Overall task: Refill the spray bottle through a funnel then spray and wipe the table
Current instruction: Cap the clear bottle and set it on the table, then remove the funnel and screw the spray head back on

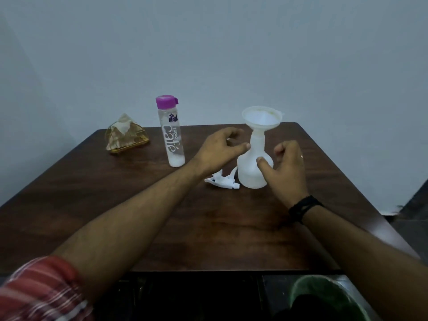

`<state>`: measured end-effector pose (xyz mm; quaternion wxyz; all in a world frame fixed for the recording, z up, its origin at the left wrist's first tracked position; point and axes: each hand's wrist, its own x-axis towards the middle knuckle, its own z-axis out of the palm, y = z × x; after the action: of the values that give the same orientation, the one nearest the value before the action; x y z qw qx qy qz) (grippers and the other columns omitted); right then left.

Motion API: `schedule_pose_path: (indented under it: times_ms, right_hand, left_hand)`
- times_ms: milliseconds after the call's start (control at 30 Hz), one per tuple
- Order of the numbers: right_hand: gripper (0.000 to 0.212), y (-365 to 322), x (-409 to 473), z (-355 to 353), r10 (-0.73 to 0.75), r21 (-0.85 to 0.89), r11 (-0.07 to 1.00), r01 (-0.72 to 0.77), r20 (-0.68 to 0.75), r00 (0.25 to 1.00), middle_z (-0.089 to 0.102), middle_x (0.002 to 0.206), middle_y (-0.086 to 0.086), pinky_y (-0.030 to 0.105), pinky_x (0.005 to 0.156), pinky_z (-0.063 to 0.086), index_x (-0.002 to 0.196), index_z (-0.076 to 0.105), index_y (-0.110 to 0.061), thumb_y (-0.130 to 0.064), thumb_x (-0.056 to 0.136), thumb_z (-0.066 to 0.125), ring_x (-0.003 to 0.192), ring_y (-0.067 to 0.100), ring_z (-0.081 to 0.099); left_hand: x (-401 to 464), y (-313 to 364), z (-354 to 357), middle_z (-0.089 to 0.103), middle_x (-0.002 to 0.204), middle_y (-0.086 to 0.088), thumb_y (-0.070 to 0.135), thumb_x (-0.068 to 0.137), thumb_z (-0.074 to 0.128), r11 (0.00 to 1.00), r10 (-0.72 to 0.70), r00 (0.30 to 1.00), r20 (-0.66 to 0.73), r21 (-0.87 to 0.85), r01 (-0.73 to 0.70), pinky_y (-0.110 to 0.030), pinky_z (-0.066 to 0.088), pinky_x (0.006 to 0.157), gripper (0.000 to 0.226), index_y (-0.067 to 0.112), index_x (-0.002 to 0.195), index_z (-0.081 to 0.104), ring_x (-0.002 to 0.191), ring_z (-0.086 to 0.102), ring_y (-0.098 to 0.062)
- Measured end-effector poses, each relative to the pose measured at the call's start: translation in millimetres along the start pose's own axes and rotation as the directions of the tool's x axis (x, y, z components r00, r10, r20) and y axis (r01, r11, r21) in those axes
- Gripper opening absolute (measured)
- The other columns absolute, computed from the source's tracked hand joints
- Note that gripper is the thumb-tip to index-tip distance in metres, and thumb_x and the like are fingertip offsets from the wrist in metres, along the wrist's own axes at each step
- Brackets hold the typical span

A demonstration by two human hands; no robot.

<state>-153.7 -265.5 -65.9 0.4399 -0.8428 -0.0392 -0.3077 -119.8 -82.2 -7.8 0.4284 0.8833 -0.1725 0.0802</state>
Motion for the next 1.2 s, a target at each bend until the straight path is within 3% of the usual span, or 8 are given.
schedule_pose_path:
  times_ms: [133,300,500,700,800,967,1100,1200]
  right_hand:
    - [0.075,10.1,23.8,16.2,0.073,0.033,0.996,-0.080,0.177,0.981,0.051,0.137,-0.003,0.047,0.104,0.048,0.137,0.046,-0.022,-0.059,0.078,0.072,0.126,0.019,0.051]
    - [0.072,21.4,33.7,37.9,0.060,0.078,0.993,-0.089,0.312,0.948,0.059,0.135,-0.009,0.047,0.102,0.052,0.141,0.044,-0.038,-0.073,0.080,0.060,0.124,0.013,0.057]
    - [0.062,28.0,40.9,44.2,0.058,0.078,0.994,-0.082,0.273,0.960,0.061,0.131,-0.009,0.042,0.100,0.052,0.135,0.048,-0.035,-0.065,0.083,0.062,0.117,0.011,0.059]
    - [0.060,35.0,45.1,44.9,0.052,0.113,0.990,-0.085,0.272,0.961,0.058,0.133,-0.011,0.030,0.099,0.046,0.139,0.045,-0.035,-0.058,0.087,0.066,0.116,0.006,0.055]
    - [0.052,37.6,44.0,46.3,0.063,0.082,0.993,-0.086,0.255,0.965,0.060,0.121,-0.007,0.036,0.094,0.052,0.126,0.051,-0.030,-0.060,0.085,0.065,0.108,0.010,0.059]
    - [0.054,39.5,46.1,47.5,0.074,0.023,0.996,-0.083,0.273,0.959,0.057,0.117,-0.006,0.033,0.088,0.052,0.124,0.050,-0.024,-0.059,0.087,0.066,0.105,0.014,0.058]
    - [0.062,48.2,59.7,38.1,0.090,-0.006,0.996,-0.092,0.297,0.951,0.053,0.124,-0.005,0.033,0.090,0.048,0.136,0.044,-0.021,-0.054,0.089,0.067,0.109,0.013,0.053]
    - [0.062,61.0,69.4,25.9,0.130,-0.022,0.991,-0.129,0.256,0.958,0.055,0.123,-0.004,0.033,0.089,0.048,0.135,0.045,-0.021,-0.056,0.089,0.067,0.108,0.014,0.054]
  left_hand:
    - [9.0,13.8,21.5,0.066,0.122,0.009,0.041,0.088,0.074,0.973,-0.027,1.000,0.001,-0.228,0.026,-0.024,0.054,0.092,0.054,0.017,0.133,0.059,0.109,0.063,-0.003]
    - [22.6,14.2,37.1,0.072,0.111,0.005,0.041,0.091,0.069,0.972,-0.026,0.995,-0.097,-0.236,0.002,-0.036,0.056,0.093,0.038,0.014,0.118,0.066,0.104,0.067,-0.007]
    - [33.6,12.3,30.3,0.073,0.107,0.007,0.034,0.092,0.070,0.965,-0.012,0.994,-0.107,-0.263,-0.016,-0.022,0.054,0.086,0.031,0.016,0.116,0.069,0.101,0.067,-0.003]
    - [44.6,15.7,31.7,0.074,0.107,0.001,0.033,0.092,0.071,0.977,0.004,0.997,-0.075,-0.212,-0.020,-0.024,0.056,0.084,0.035,0.009,0.117,0.070,0.099,0.069,-0.008]
    - [49.1,17.9,26.4,0.073,0.102,0.001,0.031,0.093,0.070,0.959,0.012,0.994,-0.106,-0.280,-0.041,-0.019,0.053,0.076,0.032,0.007,0.113,0.069,0.092,0.069,-0.006]
    - [60.4,37.3,-7.3,0.073,0.103,-0.005,0.028,0.095,0.068,0.906,0.055,0.967,-0.250,-0.395,-0.154,-0.035,0.057,0.080,0.031,0.006,0.116,0.067,0.097,0.071,-0.017]
    - [71.1,36.4,-35.5,0.068,0.098,0.003,0.034,0.098,0.062,0.968,0.148,0.949,-0.279,-0.156,-0.197,-0.042,0.059,0.081,0.021,0.018,0.110,0.064,0.097,0.070,-0.016]
    - [80.0,16.1,-40.0,0.067,0.098,0.003,0.037,0.094,0.067,0.995,0.101,0.962,-0.252,0.037,-0.094,-0.037,0.060,0.076,0.037,0.016,0.123,0.059,0.089,0.071,-0.016]
